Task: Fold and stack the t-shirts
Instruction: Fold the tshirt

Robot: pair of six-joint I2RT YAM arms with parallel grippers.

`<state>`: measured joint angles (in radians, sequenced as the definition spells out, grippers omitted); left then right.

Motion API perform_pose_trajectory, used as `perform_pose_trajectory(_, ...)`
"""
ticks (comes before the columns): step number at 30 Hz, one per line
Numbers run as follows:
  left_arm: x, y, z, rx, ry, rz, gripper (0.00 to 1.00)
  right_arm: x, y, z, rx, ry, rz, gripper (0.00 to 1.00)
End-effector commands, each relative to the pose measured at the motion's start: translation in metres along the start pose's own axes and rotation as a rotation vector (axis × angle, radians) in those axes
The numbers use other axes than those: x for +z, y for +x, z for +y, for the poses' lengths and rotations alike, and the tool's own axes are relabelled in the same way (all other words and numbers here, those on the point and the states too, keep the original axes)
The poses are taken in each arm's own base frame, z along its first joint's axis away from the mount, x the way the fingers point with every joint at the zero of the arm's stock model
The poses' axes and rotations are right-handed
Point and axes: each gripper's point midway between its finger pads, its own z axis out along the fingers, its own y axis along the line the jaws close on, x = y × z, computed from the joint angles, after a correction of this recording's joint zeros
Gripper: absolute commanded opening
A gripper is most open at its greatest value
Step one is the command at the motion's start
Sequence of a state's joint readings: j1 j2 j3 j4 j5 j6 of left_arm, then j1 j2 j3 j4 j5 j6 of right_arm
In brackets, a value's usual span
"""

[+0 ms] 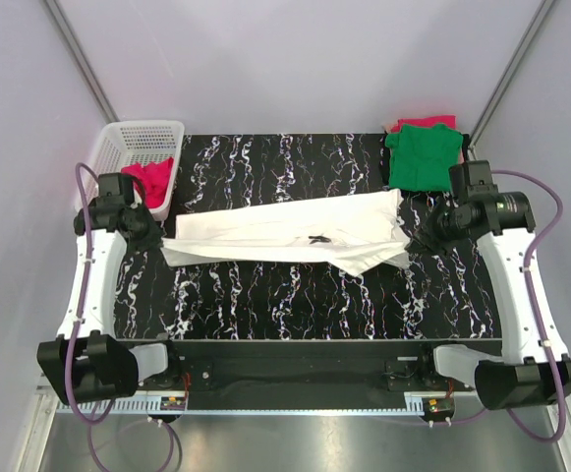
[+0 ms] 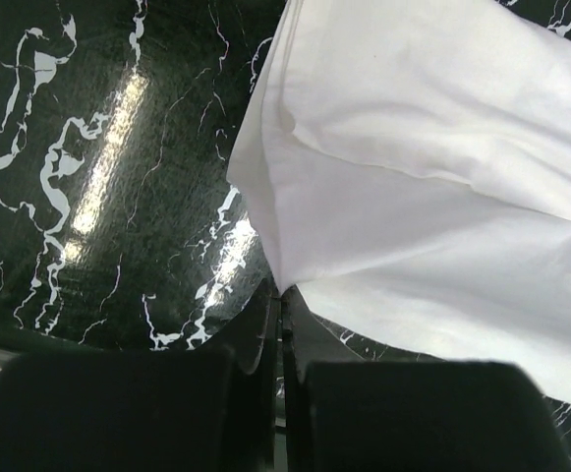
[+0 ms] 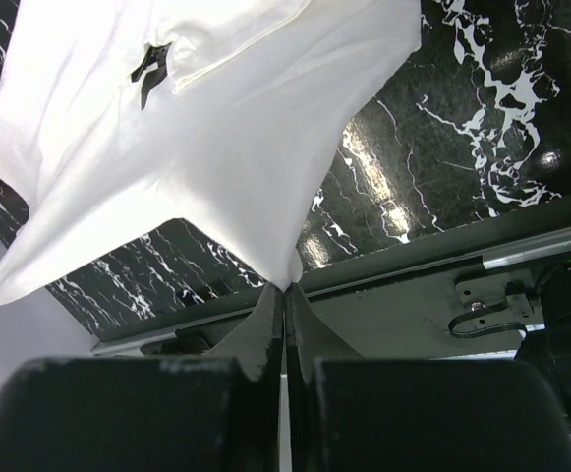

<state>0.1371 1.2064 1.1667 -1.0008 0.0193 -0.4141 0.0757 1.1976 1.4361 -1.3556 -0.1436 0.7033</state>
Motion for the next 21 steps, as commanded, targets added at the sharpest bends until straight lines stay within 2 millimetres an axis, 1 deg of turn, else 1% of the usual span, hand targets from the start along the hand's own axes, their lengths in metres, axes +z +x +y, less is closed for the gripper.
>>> perform_pose_trajectory(1,-0.007,0.003,0.004,0.019,-0.002,-0.028,0.0,-0.017,0.042,-0.027,0.056,0.062,0.118,0.0)
perform_pose_trajectory(5,-0.005,0.008,0.008,0.019,-0.012,-0.014,0.0,-0.014,0.046,-0.031,0.058,0.068,0.128,0.0)
perform_pose_trajectory(9,-0.003,0.012,0.009,0.02,-0.019,0.003,0.0,-0.005,0.037,-0.028,0.033,0.083,0.13,0.0)
perform_pose_trajectory(10,-0.003,0.013,0.009,0.02,-0.019,0.003,0.0,0.001,0.033,-0.027,0.018,0.098,0.141,0.0)
perform_pose_trajectory(11,-0.003,0.013,0.009,0.02,-0.019,0.003,0.0,0.004,0.028,-0.027,0.006,0.111,0.135,0.0)
perform_pose_trajectory(12,-0.002,0.01,0.014,0.019,-0.046,-0.005,0.0,0.006,0.022,-0.024,-0.003,0.111,0.125,0.0)
perform_pose_trajectory(14,-0.002,0.011,0.015,0.019,-0.055,-0.002,0.0,0.018,0.011,-0.022,-0.03,0.144,0.135,0.0)
perform_pose_trajectory(15,0.0,0.01,0.016,0.018,-0.065,0.002,0.0,0.02,0.003,-0.017,-0.039,0.138,0.118,0.0)
perform_pose_trajectory(16,0.001,0.008,0.017,0.016,-0.07,0.001,0.0,0.029,-0.003,-0.015,-0.053,0.157,0.136,0.0)
perform_pose_trajectory(17,0.005,0.008,0.017,0.018,-0.08,0.017,0.0,0.032,-0.009,-0.012,-0.061,0.161,0.131,0.0)
perform_pose_trajectory(18,0.006,0.005,0.018,0.017,-0.09,0.016,0.0,0.033,-0.018,-0.005,-0.072,0.149,0.114,0.0)
perform_pose_trajectory(19,0.008,0.003,0.018,0.017,-0.098,0.017,0.0,0.043,-0.023,-0.002,-0.075,0.164,0.13,0.0)
perform_pose_trajectory(20,0.014,0.003,0.019,0.018,-0.113,0.037,0.0,0.046,-0.029,0.0,-0.082,0.169,0.127,0.0)
perform_pose_trajectory(21,0.015,-0.002,0.017,0.015,-0.115,0.037,0.0,0.053,-0.038,0.006,-0.087,0.175,0.124,0.0)
